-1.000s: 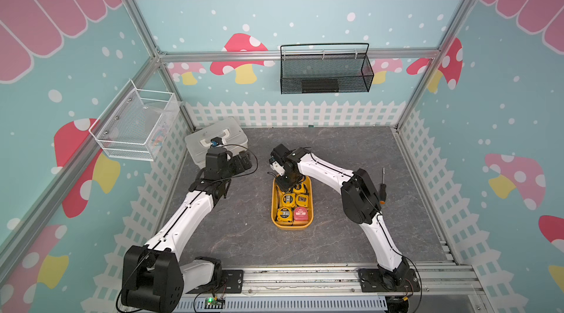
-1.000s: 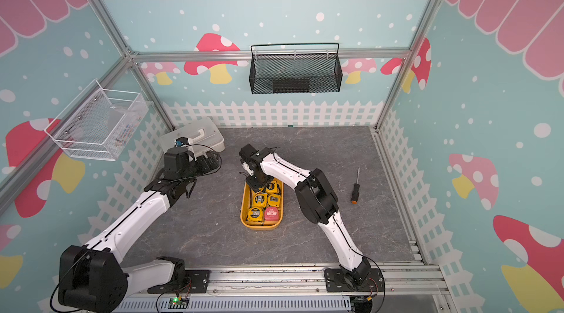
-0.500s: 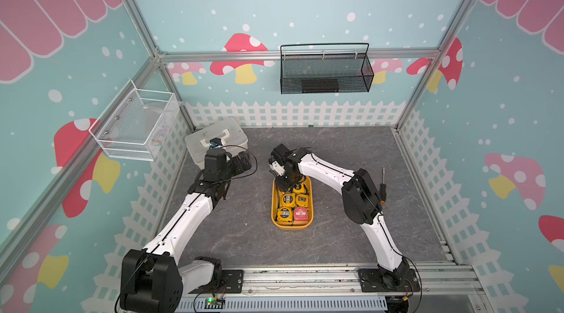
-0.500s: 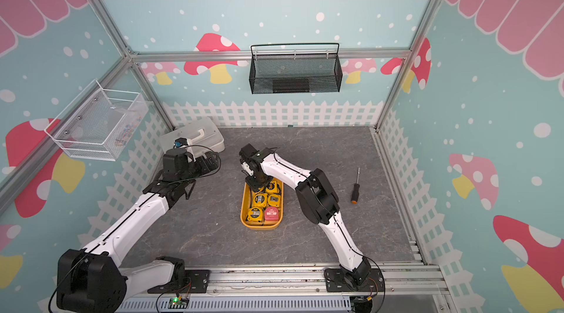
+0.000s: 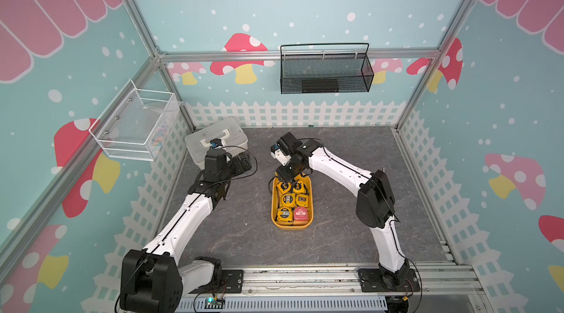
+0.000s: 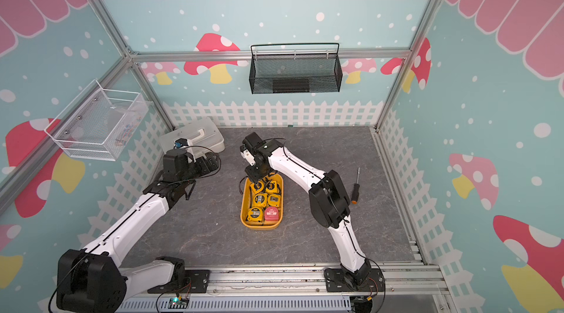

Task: Take the tape measure out of the storage box
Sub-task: Pick up the tape measure from the storage box, then place the tape measure at the center of the board.

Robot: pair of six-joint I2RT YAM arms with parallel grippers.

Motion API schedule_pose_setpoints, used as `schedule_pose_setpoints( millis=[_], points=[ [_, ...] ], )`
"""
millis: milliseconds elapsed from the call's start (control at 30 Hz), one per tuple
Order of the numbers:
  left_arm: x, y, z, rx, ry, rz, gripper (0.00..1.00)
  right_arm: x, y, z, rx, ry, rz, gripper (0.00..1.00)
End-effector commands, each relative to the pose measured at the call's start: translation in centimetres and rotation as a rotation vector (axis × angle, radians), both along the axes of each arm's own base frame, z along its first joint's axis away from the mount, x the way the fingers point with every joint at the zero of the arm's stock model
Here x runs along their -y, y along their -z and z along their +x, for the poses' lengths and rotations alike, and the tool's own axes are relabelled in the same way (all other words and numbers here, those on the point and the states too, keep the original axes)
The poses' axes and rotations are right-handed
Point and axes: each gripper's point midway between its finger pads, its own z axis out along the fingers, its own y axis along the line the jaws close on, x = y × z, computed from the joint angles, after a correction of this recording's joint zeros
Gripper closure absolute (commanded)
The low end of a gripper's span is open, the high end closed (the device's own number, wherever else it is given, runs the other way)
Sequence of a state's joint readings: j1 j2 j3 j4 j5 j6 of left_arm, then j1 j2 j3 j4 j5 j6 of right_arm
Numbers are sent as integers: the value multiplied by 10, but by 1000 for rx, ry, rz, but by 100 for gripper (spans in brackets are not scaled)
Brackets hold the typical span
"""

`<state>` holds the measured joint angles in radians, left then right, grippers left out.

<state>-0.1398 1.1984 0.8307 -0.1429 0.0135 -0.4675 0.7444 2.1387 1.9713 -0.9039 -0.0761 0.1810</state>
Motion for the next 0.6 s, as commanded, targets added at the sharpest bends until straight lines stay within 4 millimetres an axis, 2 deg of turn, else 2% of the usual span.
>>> schedule_pose_setpoints(
  millis=[0,133,300,467,567],
  points=[
    [3,-4,-2,14,23,1,1,11,-28,9,38,25,49,56],
    [8,0,0,2,40,-6,1,34,-38,20,69,65,37,56],
    [13,-1,1,11,64,-1,1,81,-43,33,76,141,11,55],
    [17,-1,2,18,77,9,1,135,-38,43,66,249,-27,55],
    [21,3,2,7,89,4,1,162,-23,45,38,303,-66,55]
  ],
)
